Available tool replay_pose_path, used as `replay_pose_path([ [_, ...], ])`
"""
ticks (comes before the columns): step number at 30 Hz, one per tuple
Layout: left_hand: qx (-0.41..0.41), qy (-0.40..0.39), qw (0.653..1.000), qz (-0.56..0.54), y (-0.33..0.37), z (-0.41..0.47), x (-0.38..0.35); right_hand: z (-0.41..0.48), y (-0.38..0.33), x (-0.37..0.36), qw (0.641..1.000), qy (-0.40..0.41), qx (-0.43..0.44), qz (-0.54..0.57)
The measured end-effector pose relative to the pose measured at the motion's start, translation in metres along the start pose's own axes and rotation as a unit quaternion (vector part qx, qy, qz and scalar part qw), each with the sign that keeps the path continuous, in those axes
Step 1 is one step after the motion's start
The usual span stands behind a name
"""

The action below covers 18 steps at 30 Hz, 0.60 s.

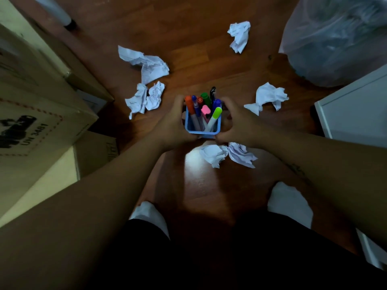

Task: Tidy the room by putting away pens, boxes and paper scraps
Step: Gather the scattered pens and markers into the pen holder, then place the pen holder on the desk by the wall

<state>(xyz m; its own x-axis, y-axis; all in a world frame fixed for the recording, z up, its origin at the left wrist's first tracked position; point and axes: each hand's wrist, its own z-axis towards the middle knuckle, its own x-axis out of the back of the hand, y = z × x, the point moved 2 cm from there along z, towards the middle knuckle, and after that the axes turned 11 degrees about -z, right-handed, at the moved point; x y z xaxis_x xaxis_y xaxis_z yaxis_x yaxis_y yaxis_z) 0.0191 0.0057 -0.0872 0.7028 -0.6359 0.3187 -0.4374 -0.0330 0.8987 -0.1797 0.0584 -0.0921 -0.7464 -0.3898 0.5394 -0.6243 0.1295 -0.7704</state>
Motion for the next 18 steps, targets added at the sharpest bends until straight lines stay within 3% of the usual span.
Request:
replay_pose_path([
  [8,-0.050,0.029,0.998,0.008,0.111,-0.005,0.061,-0.009,-0.092,0.085,0.999,0.024,0.004,0.027],
  [18,-0.139,0.044,0.989,0.029,0.340,-0.020,0.140,-0.062,-0.252,0.257,0.995,0.085,0.048,-0.009],
])
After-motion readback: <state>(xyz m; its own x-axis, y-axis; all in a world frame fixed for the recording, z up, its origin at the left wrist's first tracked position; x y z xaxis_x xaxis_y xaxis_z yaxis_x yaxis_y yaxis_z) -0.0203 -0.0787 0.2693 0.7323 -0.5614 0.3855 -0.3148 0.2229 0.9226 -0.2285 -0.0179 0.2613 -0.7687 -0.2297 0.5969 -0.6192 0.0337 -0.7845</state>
